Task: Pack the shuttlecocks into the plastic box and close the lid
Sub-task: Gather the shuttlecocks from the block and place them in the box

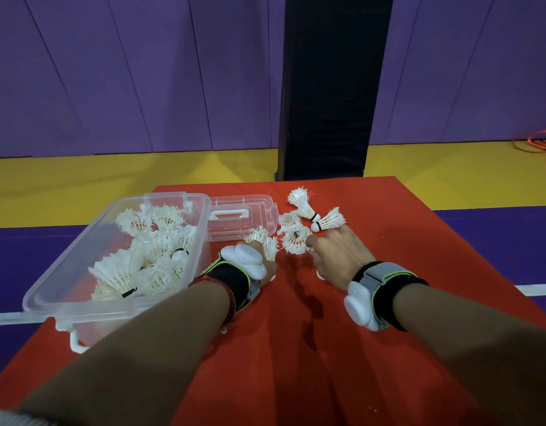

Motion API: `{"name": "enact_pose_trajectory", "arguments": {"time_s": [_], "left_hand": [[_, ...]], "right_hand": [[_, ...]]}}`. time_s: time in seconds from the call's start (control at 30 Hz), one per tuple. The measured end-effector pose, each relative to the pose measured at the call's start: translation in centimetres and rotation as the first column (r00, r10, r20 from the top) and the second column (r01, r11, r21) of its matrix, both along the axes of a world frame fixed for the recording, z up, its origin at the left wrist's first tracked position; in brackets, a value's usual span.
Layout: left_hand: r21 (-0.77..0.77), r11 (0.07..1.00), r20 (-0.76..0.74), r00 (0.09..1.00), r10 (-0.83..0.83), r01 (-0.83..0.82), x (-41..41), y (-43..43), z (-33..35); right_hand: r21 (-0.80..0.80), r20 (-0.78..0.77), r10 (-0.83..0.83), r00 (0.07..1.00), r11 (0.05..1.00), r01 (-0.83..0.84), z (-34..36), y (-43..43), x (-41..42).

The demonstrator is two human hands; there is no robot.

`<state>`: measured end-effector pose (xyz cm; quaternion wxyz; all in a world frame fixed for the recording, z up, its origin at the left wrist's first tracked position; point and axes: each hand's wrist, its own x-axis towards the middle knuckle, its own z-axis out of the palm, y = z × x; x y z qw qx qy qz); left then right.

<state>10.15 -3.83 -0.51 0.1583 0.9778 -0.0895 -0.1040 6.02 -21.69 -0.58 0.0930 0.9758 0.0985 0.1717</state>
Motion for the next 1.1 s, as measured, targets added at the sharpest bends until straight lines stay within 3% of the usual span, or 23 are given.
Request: {"name": "enact_pose_trajectory", "arguments": {"time_s": [0.27,0.5,0.63,1.1], "left_hand": [[0.021,0.999,0.186,0.981,-0.052,0.049,-1.6,0.8,3.8],[-0.005,1.000,0.335,0.942,0.004,-0.003,-2.7,1.9,6.7],[-0.115,0.993,0.426,0.904,0.048,0.001,-3.1,3.5,8.3],[-0.439,0.891,0.456,0.826,0.331,-0.115,-3.2,11.2,10.5]], "right_hand": [[-0.020,0.120,0.004,0.993,1.000,-0.002,2.8,0.6,-1.2],[-0.013,0.178,-0.009,0.984,1.000,0.011,5.7,1.6,-2.5],[0.021,0.222,-0.017,0.975,1.000,0.012,7.0,3.0,-2.8],[0.065,0.284,0.112,0.952,0.989,-0.135,9.5,10.0,-1.8]]}}
